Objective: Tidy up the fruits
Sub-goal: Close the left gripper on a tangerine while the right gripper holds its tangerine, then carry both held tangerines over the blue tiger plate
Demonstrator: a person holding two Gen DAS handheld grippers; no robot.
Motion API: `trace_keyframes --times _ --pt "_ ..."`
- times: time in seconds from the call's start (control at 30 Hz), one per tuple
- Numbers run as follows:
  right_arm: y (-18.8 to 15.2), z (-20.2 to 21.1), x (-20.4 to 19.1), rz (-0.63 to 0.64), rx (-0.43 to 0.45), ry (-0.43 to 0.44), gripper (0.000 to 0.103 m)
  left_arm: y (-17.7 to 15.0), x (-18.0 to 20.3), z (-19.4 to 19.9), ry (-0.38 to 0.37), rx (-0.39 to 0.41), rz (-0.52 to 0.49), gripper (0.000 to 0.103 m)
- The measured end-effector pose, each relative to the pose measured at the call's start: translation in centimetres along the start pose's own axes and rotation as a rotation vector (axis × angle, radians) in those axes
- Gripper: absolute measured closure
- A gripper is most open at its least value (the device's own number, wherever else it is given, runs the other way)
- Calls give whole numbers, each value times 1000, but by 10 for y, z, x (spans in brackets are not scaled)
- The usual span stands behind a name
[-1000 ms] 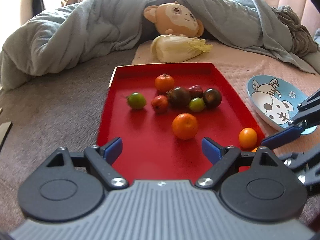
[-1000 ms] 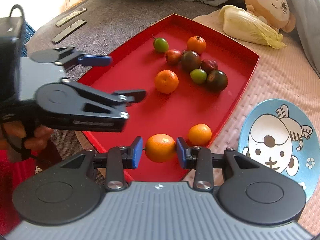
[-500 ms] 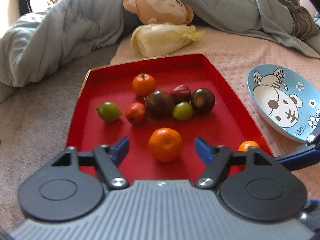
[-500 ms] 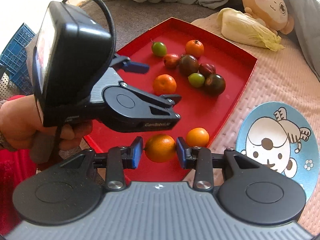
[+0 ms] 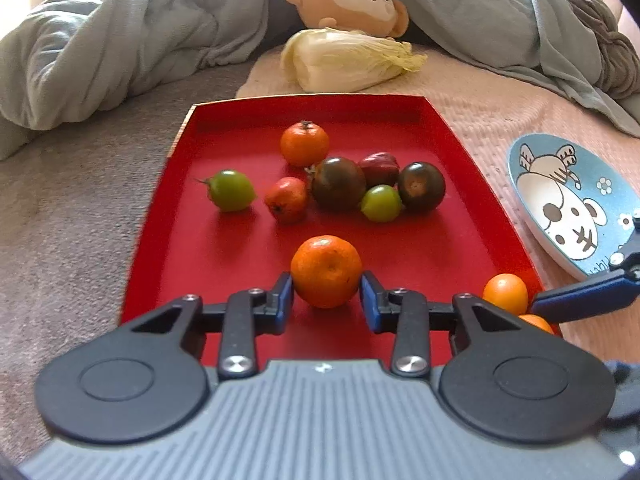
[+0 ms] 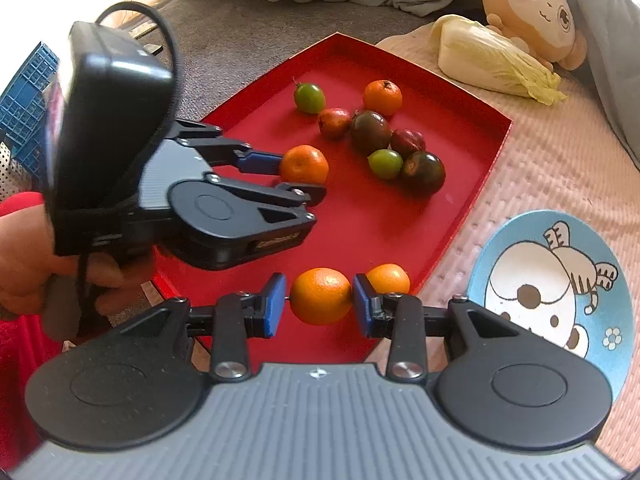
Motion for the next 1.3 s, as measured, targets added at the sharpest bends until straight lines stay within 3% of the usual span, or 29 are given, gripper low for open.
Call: trace_keyframes --times 0.53,1.3 --pt "24 -21 -2 29 2 -10 61 -4 -34 31 65 16 4 64" --pt "15 6 11 -22 57 -10 61 -9 -13 45 88 31 -2 64"
Point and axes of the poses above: each gripper's, at about its wrist camera, not at the fingertips, and z roughly against the way its jaws point, x to its right, y to its top, the point moved 7 cm from there along -z, roughly the way its jaws point, and after that the axes turned 12 degrees about -y, right-handed, at the moved point
